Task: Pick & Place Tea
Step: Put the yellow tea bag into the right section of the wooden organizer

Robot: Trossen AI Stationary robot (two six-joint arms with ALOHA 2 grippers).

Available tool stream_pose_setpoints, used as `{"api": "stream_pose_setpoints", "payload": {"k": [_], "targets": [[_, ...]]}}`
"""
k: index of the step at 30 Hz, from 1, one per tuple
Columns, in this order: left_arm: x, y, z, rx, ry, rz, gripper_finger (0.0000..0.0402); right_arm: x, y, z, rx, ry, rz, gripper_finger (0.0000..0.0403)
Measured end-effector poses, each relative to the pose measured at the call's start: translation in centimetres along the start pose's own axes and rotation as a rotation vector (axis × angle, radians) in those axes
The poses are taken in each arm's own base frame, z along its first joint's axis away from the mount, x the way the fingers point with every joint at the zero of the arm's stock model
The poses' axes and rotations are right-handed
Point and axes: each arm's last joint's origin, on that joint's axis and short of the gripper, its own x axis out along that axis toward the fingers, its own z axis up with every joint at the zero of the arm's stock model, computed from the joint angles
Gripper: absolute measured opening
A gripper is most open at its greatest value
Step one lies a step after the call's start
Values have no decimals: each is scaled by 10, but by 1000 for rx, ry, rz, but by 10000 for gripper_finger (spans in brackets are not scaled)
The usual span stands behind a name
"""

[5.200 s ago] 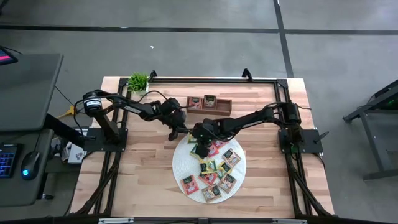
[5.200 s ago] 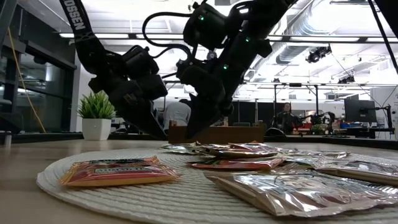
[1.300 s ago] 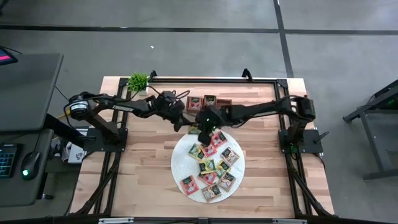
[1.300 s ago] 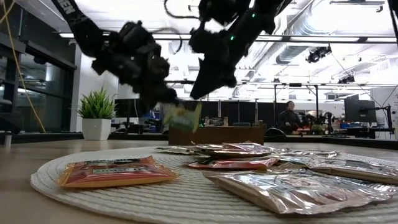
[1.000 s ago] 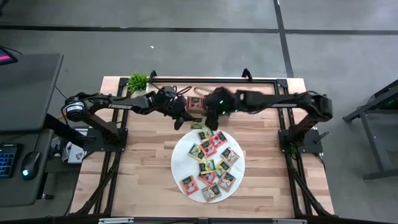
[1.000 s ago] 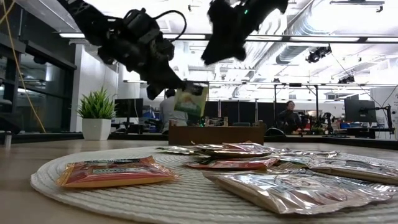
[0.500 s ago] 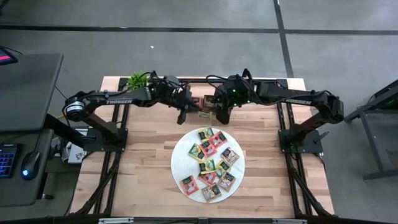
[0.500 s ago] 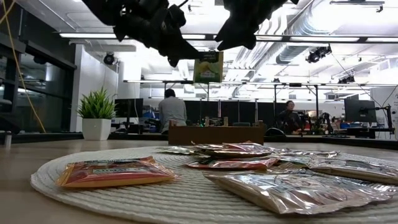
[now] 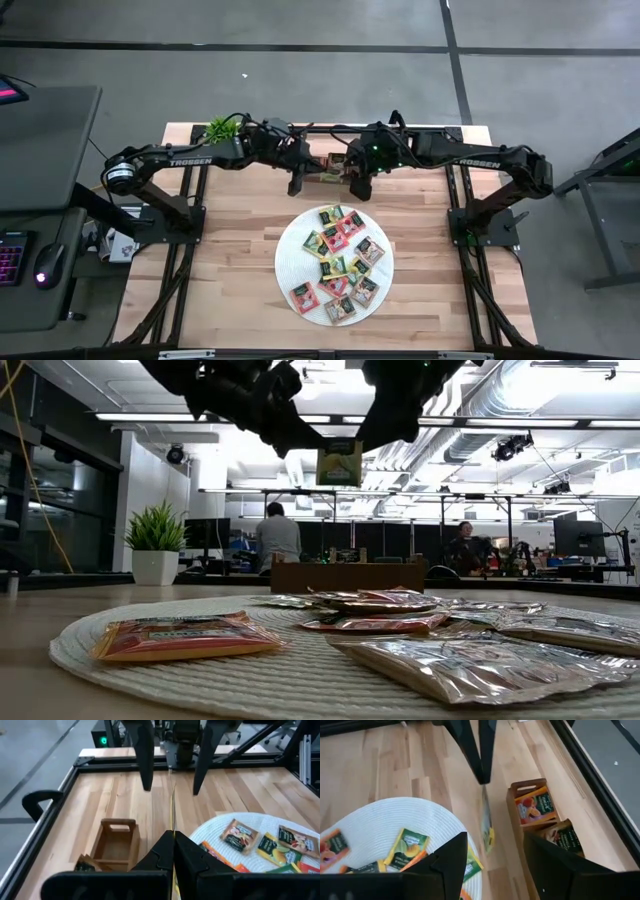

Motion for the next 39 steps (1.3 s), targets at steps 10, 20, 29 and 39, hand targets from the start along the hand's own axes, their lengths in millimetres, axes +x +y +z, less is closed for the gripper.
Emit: {"api": "stream_pose_setpoints", "payload": {"k": [10, 20, 29, 39], "targets": [[0, 0, 1, 3, -9, -3, 0, 0, 0, 0, -14, -1, -6, 147], [0, 0, 5, 10, -48, -14, 0, 0, 0, 1, -35, -7, -6, 33], [0, 0, 4, 40, -44, -10, 0, 0, 0, 1, -59, -6, 5, 2], [0, 0, 4, 99, -38, -10, 31, 0, -4, -5, -40, 50, -27, 1]]}}
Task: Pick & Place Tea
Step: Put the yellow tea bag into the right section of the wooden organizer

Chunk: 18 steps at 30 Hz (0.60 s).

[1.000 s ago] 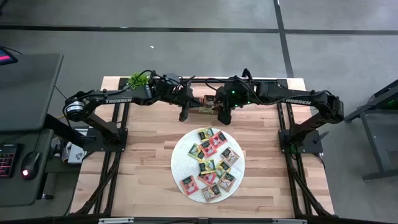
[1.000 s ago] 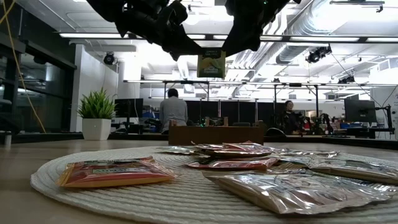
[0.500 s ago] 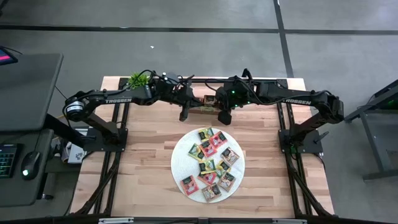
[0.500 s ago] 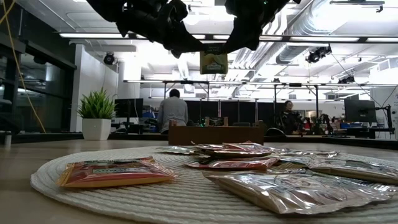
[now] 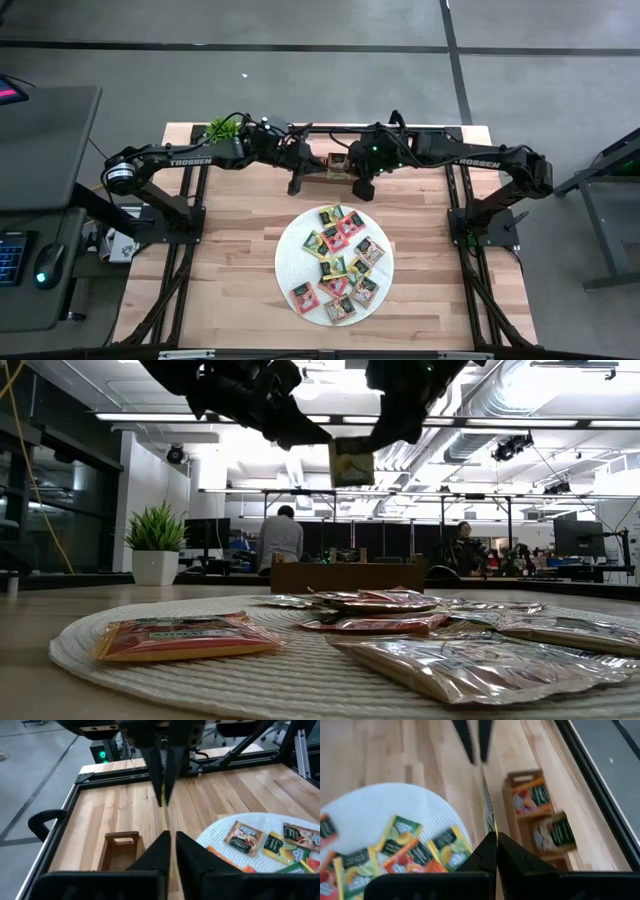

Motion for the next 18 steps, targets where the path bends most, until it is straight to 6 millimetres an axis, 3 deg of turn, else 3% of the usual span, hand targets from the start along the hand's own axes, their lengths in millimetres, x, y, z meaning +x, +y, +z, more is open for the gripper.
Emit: {"api": "stream_pose_setpoints", "payload": {"k": [10, 18], "targets": [[-4, 7, -8, -42, 54, 6, 174, 5, -22, -15, 61, 58, -60, 0], [-19, 32, -21, -75, 70, -15, 199, 30, -48, -55, 111, 40, -84, 0]]}}
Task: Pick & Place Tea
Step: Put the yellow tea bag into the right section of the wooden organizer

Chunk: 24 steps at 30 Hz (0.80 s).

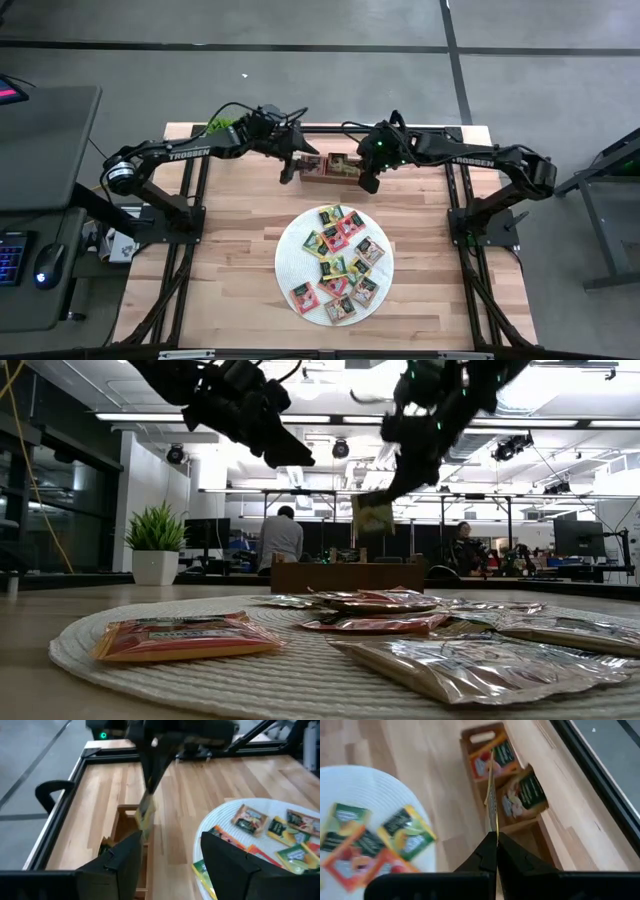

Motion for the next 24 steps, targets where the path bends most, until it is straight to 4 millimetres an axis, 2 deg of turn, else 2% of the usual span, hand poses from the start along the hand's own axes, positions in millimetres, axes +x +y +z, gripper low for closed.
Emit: {"api": "stream_pose_setpoints", "payload": {"k": [12, 24], "targets": [[-2, 2, -1, 11, -16, -54, 199, 19, -37, -39, 22, 6, -30, 0], [-2, 1, -1, 10, -16, -60, 199, 19, -47, -44, -11, 10, -44, 0]]}}
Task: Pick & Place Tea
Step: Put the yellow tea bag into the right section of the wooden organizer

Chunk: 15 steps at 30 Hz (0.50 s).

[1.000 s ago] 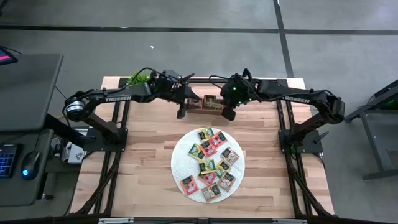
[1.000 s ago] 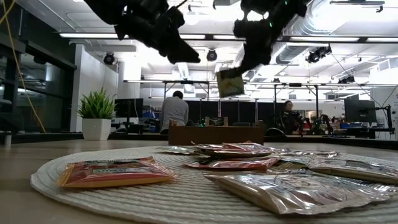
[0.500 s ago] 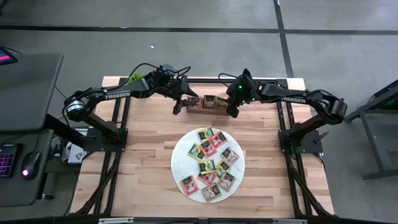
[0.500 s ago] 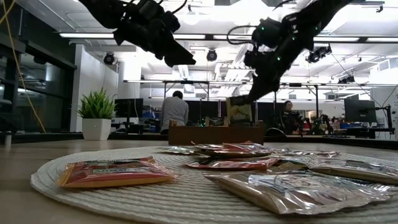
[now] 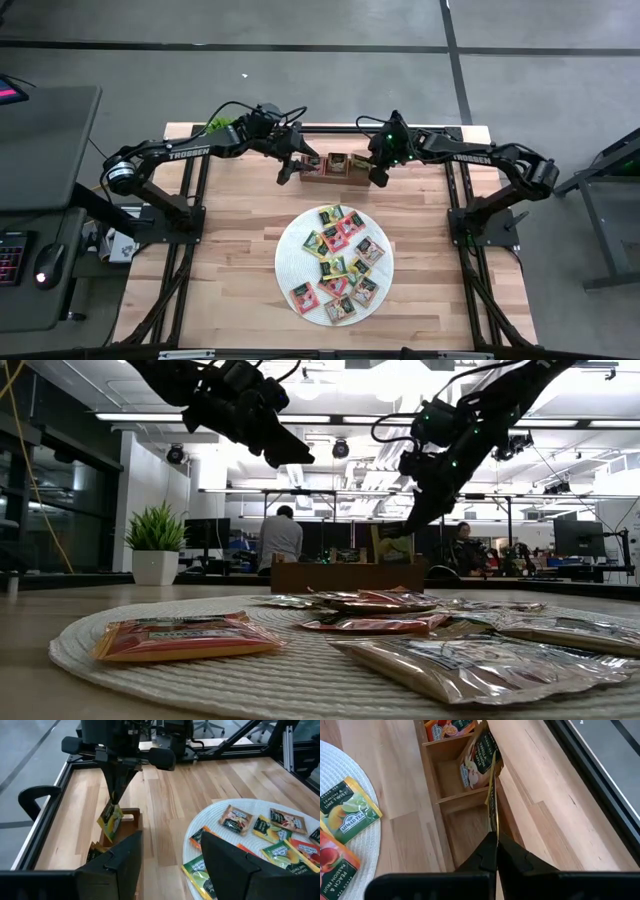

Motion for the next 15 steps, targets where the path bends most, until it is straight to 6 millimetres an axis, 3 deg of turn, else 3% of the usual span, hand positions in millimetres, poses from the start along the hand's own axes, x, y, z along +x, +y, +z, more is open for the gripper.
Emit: {"api": "stream_pose_setpoints", "payload": {"k": [9, 15], "targets": [[0, 0, 0, 0, 0, 1, 199, 0, 0, 0, 4, 3, -18, 2], [0, 0, 0, 0, 0, 1, 199, 0, 0, 0, 26, 3, -18, 34]]}}
